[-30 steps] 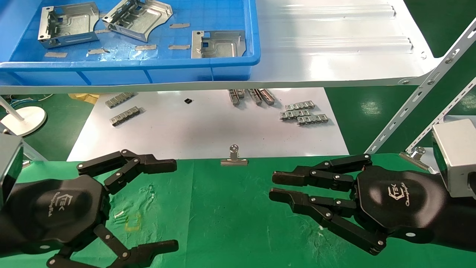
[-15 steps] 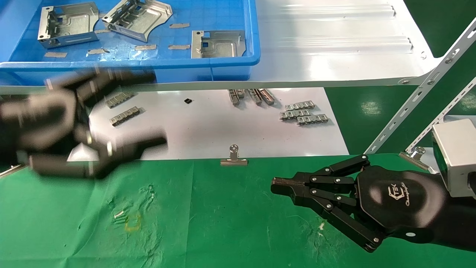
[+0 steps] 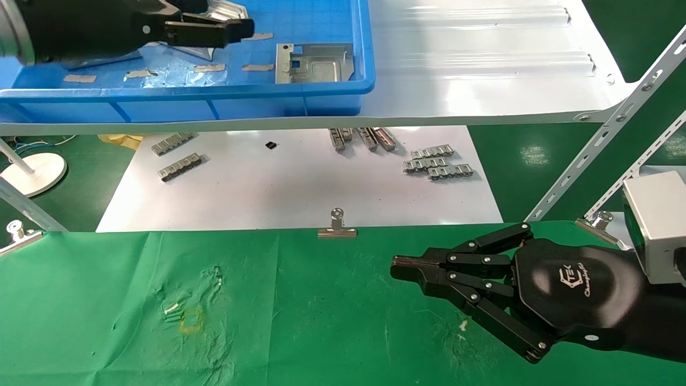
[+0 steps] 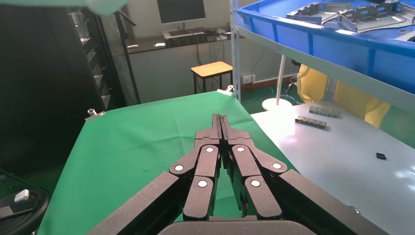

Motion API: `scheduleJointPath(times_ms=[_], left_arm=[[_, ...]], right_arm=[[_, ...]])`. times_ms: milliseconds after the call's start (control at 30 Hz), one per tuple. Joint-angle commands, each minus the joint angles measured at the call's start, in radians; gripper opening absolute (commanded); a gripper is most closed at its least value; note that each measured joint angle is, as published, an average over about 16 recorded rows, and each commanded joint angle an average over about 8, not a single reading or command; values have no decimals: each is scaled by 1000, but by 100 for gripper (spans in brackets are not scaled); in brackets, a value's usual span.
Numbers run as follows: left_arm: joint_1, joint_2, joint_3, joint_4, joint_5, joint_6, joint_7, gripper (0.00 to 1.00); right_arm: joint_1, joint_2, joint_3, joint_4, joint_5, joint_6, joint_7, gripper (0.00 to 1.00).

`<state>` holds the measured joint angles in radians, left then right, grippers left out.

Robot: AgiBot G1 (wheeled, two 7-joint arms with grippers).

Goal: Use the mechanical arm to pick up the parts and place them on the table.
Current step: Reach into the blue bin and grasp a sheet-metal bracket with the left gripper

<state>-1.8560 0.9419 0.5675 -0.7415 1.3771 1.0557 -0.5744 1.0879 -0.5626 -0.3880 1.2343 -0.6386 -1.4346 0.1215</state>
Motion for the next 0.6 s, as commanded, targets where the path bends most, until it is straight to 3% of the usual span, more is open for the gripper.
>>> scheduleJointPath(times_ms=[33, 267, 300, 533, 600], left_arm=[[-76, 42, 38, 104, 74, -13, -20, 100], [-191, 134, 76, 338, 166, -101, 35, 100], [-200, 144, 79, 365, 174, -107, 41, 92], [-251, 196, 107, 510, 216, -116, 73, 5], [-258, 204, 108, 535, 218, -124, 85, 0]], right_arm=[[0, 0, 0, 0, 0, 0, 0, 0], [0, 0, 0, 0, 0, 0, 0, 0], [0, 0, 0, 0, 0, 0, 0, 0], [0, 0, 0, 0, 0, 0, 0, 0], [0, 0, 0, 0, 0, 0, 0, 0]])
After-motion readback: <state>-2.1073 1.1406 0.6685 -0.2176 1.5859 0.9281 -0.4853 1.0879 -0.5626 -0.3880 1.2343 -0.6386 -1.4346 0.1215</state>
